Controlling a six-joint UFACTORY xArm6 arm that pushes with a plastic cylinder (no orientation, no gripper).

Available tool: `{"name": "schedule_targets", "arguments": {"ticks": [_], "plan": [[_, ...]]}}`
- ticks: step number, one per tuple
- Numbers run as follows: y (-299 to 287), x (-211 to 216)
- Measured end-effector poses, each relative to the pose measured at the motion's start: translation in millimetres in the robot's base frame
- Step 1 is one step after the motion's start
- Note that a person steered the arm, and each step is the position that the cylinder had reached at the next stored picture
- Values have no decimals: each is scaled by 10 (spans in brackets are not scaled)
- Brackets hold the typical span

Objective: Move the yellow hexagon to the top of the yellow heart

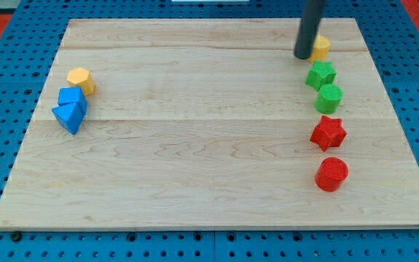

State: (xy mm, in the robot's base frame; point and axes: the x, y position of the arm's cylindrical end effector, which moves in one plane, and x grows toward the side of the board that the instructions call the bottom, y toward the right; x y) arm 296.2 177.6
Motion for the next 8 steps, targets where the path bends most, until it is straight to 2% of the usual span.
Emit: {"name": "schedule_targets", "arguments": {"ticks": [1, 3, 5, 6, 7, 8], "plan": [[-395, 51], [-2023, 52], [-3594, -162], [-4126, 89], [-4193, 594], [-4117, 780]]}}
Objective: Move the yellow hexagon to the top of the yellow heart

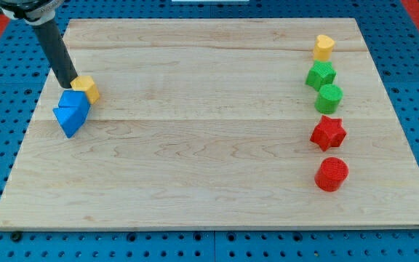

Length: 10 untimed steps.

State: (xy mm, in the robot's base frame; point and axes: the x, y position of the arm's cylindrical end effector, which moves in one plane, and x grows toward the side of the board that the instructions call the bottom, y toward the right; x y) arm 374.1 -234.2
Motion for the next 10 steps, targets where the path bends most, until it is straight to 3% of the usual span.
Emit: {"name": "schedule_targets", "arguments": {"ticks": [2, 3, 5, 6, 8, 10], "plan": [[46, 517], [437, 464], [-71, -110], [241, -491], [1481, -745], [2051, -1291]]}}
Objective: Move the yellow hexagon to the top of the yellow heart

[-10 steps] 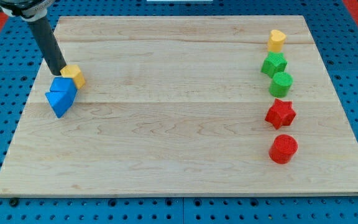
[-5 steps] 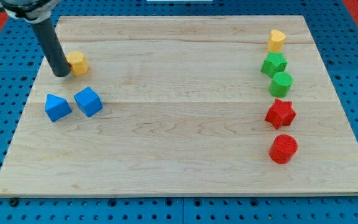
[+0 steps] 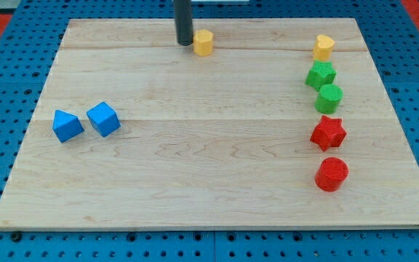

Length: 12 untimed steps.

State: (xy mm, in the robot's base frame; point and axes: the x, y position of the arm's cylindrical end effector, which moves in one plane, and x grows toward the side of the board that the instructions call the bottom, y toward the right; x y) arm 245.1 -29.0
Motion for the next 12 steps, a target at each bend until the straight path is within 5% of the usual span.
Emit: {"name": "schedule_targets", "arguments": {"ticks": [1, 3, 4, 5, 7, 9, 12], "plan": [[556, -80], [219, 308], [770, 302], [1224, 91], [817, -75], [1704, -262], [2097, -269]]}}
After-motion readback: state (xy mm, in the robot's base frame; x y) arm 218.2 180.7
